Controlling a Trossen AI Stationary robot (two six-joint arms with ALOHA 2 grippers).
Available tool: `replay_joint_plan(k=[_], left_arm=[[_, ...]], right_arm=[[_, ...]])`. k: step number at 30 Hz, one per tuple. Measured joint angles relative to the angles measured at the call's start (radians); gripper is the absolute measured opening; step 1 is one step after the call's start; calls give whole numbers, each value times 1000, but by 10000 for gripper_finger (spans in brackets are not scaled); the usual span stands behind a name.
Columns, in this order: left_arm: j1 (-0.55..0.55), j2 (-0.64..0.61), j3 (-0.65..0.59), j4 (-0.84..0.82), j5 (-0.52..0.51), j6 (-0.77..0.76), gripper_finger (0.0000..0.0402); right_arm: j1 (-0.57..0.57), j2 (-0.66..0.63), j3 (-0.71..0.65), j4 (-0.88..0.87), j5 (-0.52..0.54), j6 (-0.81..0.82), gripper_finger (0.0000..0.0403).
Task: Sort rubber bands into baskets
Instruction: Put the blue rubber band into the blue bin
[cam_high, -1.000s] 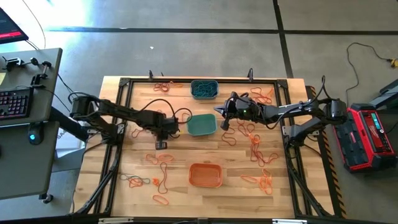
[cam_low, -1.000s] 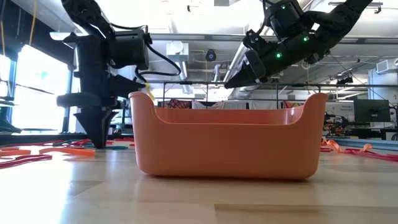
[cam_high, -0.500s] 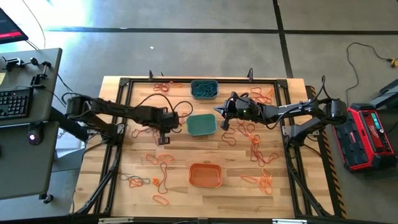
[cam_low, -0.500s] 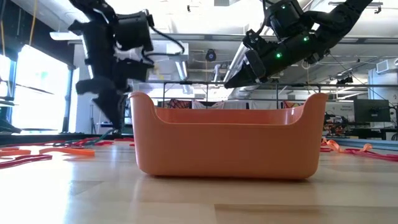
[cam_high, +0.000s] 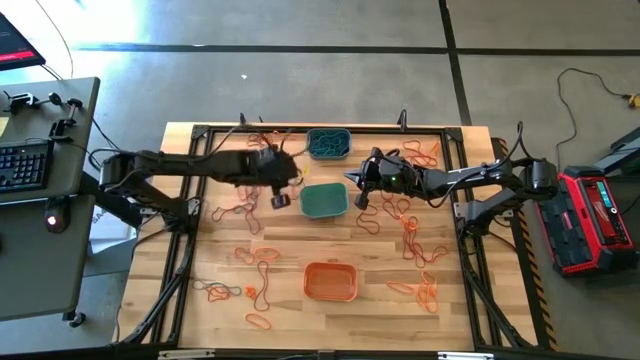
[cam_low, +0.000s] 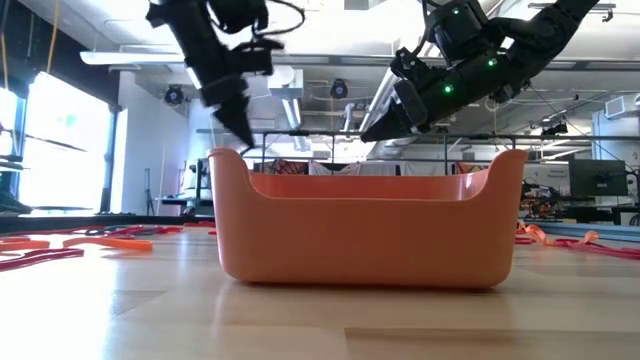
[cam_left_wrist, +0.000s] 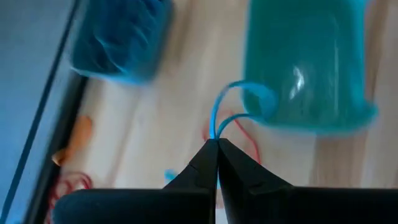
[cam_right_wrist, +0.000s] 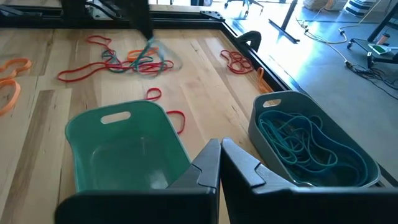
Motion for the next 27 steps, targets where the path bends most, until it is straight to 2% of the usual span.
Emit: replay_joint_plan(k=[4,10,21,27], left_arm=[[59,3,44,46,16,42,0],[138,46,93,188,151,112,0],[248,268,232,422,228,249,0],[296,391,299,457,309,261,0]], right_arm=[[0,0,0,0,0,0,0],[0,0,0,0,0,0,0],[0,0,0,0,-5,19,0],[0,0,0,0,-4,19,0]])
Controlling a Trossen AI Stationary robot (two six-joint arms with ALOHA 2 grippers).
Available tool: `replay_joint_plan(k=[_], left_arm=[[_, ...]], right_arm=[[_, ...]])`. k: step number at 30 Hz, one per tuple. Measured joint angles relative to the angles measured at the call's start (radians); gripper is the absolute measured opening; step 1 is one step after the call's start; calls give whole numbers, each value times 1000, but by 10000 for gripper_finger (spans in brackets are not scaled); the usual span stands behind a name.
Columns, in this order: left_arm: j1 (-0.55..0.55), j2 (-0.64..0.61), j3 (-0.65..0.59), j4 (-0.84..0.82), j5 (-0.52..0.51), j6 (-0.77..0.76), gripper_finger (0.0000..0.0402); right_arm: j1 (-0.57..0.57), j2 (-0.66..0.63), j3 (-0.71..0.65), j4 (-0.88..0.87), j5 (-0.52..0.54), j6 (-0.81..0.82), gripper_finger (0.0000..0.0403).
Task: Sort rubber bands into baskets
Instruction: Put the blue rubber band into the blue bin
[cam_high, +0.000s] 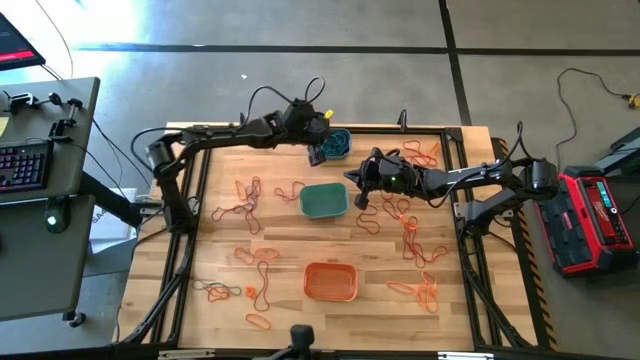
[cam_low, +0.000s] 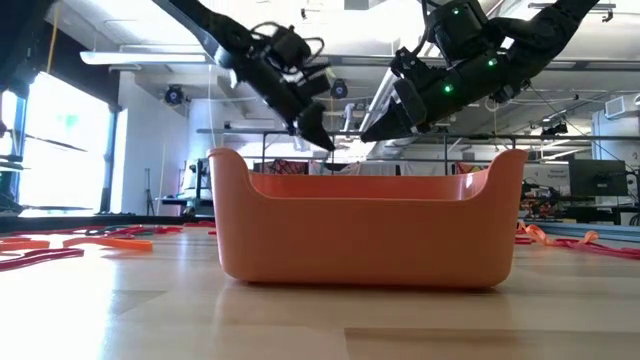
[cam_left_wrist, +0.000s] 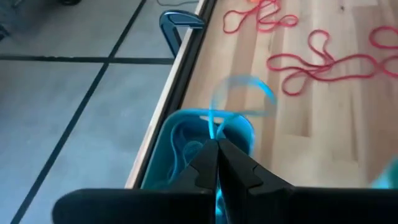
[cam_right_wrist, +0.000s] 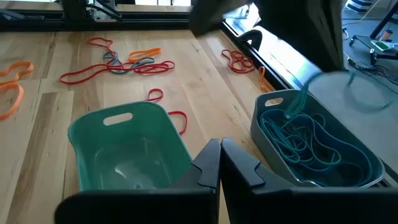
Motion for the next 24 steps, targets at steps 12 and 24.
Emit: replay_joint_plan(k=[12,24], left_arm=[[75,121,34,-33,29,-28,9],[79,127,33,-70,31,-27,114]], right_arm=[[0,0,0,0,0,18,0],[0,0,0,0,0,29,0]])
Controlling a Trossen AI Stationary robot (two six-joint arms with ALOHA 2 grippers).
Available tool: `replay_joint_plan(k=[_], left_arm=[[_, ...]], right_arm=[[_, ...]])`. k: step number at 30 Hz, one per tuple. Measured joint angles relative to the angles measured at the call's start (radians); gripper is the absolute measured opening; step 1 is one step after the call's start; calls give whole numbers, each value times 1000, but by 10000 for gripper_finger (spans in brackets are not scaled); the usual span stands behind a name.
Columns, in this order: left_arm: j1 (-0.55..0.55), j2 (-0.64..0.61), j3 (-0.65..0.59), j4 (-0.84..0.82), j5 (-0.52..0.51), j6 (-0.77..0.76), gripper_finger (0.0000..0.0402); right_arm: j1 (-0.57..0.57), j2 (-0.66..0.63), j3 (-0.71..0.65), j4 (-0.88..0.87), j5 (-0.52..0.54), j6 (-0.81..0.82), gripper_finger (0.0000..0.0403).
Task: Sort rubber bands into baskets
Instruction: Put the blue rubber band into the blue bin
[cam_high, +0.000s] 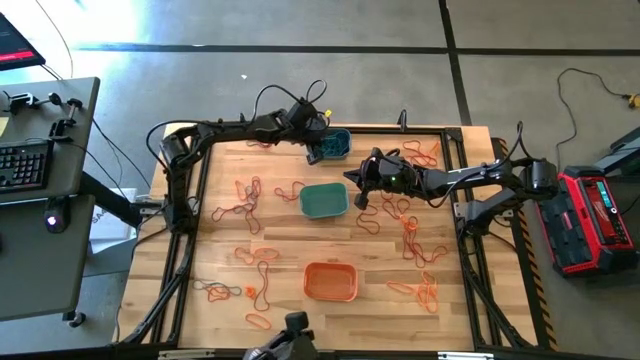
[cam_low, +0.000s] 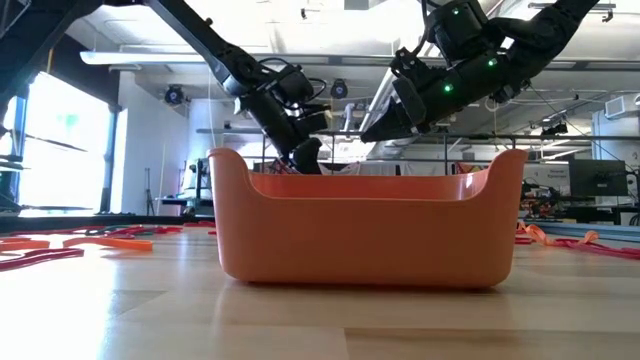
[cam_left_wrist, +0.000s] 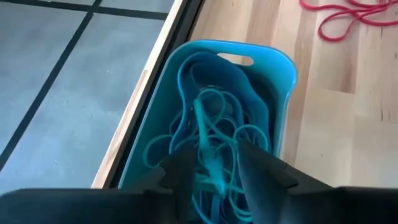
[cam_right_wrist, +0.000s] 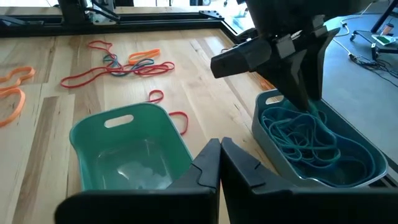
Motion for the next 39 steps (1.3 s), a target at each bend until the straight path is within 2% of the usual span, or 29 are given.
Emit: replay_joint_plan(k=[5,11,16,20,25,32,35,39], left_arm=[[-22,-1,-9,27,-2,6,119],[-80,-25,-100,246,-48,-8,87],[-102,-105,-210,388,-85,-35,69],[-116,-208,-323,403,-88,-52,61],[-150,-375,-495,376,-96,-62,52],[-215,-623,-740,317,-134,-157,39],[-240,-709,-812,248,-141,-218,30],[-276,-782,-835,55,-165,-328,26]], right_arm=[[0,0,0,-3,0,0,0],[0,0,0,-4,2,0,0],[0,0,0,-4,4,0,0],[0,0,0,-3,4,-2,0],[0,0,0,-3,3,0,0],[-9,45,10,-7,1,0,0],[-15,85,35,-8,0,-1,0],[-15,128,72,-9,0,-38,0]])
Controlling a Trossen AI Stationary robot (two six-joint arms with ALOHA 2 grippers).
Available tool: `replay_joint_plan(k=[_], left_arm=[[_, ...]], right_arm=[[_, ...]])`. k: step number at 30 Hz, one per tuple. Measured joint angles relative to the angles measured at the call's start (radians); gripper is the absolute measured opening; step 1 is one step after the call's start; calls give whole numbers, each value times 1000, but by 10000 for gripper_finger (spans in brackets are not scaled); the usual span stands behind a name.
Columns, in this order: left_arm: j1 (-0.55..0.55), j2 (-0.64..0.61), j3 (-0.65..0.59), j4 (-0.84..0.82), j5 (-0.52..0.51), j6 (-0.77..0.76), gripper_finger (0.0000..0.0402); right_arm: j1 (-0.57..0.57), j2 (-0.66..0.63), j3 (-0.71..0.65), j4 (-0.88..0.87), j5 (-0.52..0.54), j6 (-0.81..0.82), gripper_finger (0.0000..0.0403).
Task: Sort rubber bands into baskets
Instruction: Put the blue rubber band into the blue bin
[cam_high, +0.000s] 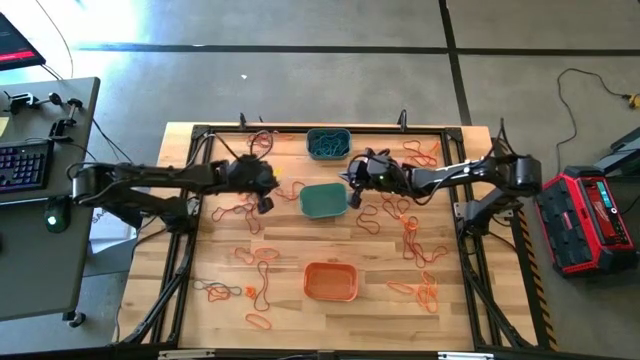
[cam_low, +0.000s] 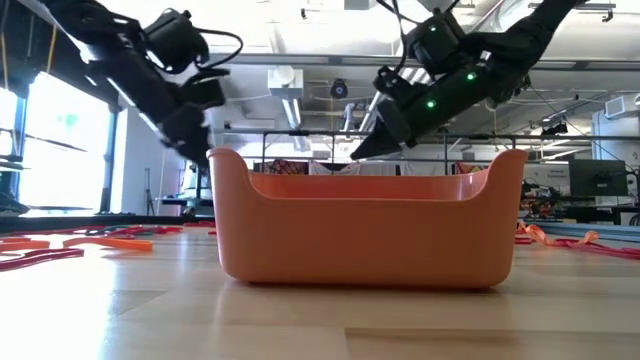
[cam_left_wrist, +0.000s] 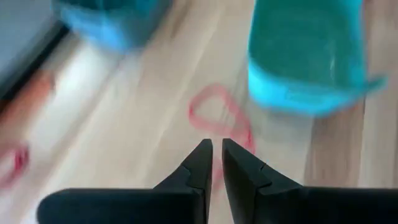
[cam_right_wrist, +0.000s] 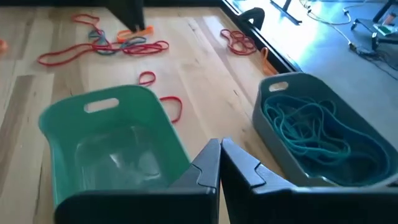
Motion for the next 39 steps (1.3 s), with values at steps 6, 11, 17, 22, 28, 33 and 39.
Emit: replay_joint_plan(k=[6,11,17,22,28,33,39], left_arm=[[-74,-40,1,-274,-150,-116,48],[-78,-40,20,-494,-170,-268,86],[-6,-25,19,-488,-222,-274,108],[128,18,19,-460,-137,-233,109],[226,88,19,-395,-46,-161,109],[258,151,19,-393,-10,-142,108],[259,206,24,-383,-2,-132,92]], right_arm=[[0,15,22,0,0,-3,0],[0,15,22,0,0,-1,0],[-4,15,22,1,-9,-15,0],[-4,15,22,1,-9,-16,0],[-4,15,22,1,-9,-18,0],[-4,15,22,1,-9,-18,0],[-4,15,22,1,-9,-19,0]])
